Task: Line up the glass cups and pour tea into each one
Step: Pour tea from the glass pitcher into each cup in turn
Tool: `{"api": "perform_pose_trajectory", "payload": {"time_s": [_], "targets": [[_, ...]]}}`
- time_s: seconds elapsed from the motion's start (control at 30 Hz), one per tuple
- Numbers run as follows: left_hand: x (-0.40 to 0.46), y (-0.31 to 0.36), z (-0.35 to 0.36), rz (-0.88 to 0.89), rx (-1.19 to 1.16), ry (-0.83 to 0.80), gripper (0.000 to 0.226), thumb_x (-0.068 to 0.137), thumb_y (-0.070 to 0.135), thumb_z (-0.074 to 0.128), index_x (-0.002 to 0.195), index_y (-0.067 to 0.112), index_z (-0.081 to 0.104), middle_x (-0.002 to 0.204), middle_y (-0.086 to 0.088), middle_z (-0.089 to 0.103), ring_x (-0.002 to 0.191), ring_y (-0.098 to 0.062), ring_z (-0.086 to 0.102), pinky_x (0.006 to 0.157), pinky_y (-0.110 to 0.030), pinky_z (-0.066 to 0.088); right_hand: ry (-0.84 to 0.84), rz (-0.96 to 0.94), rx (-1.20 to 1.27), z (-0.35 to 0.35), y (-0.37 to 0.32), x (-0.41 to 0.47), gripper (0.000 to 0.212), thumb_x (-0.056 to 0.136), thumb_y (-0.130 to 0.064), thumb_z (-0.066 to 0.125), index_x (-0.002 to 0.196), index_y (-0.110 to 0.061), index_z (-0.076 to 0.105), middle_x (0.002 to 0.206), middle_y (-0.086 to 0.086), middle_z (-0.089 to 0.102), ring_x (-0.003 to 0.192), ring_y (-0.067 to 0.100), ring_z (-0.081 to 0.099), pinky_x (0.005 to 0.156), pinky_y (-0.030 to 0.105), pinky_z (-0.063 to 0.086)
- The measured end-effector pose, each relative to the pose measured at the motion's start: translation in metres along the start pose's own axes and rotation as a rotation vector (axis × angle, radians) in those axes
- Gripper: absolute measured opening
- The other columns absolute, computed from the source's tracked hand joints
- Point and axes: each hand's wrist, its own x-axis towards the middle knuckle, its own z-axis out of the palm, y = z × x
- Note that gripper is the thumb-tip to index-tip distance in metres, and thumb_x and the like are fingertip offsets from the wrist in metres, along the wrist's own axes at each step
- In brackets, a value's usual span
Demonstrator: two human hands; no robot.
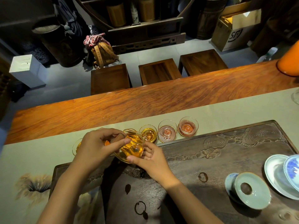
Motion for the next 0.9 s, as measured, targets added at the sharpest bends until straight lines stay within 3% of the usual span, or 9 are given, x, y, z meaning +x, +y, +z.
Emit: {"api": "perform_pose_trajectory", "payload": {"time_s": [0.2, 0.7, 0.9], "targets": [[0.0016, 0.0002, 0.0008, -0.012, 0.001, -0.006, 0.03, 0.063, 0.058, 0.069, 0.084, 0.037, 0.075, 0.083, 0.022, 0.072, 0.069, -0.001, 0.068, 0.056, -0.011, 0.052, 0.011, 0.004, 0.026, 0.0024, 0.0007, 0.0019, 0.06, 0.06, -0.032, 0.091, 0.113, -0.025, 0.065, 0.11, -0.006, 0.076, 0.105, 0.014, 0.072, 0.086, 0.024, 0.057], [0.0005, -0.0008, -0.0011, -0.04, 0.002, -0.017, 0.034, 0.061, 0.058, 0.07, 0.084, 0.034, 0.077, 0.082, 0.02, 0.073, 0.067, -0.003, 0.068, 0.056, -0.014, 0.052, 0.011, -0.003, 0.02, 0.0046, 0.0041, 0.0017, 0.054, 0.062, -0.029, 0.09, 0.111, -0.026, 0.067, 0.111, -0.004, 0.076, 0.105, 0.016, 0.072, 0.087, 0.025, 0.057], [0.0002, -0.0033, -0.0002, -0.05, 0.011, -0.012, 0.033, 0.061, 0.06, 0.07, 0.084, 0.037, 0.077, 0.085, 0.025, 0.072, 0.078, 0.002, 0.066, 0.064, -0.022, 0.051, 0.009, 0.007, 0.003, 0.0047, 0.0073, 0.0029, 0.059, 0.063, -0.027, 0.09, 0.117, -0.023, 0.065, 0.113, -0.001, 0.076, 0.106, 0.017, 0.072, 0.087, 0.026, 0.058]]}}
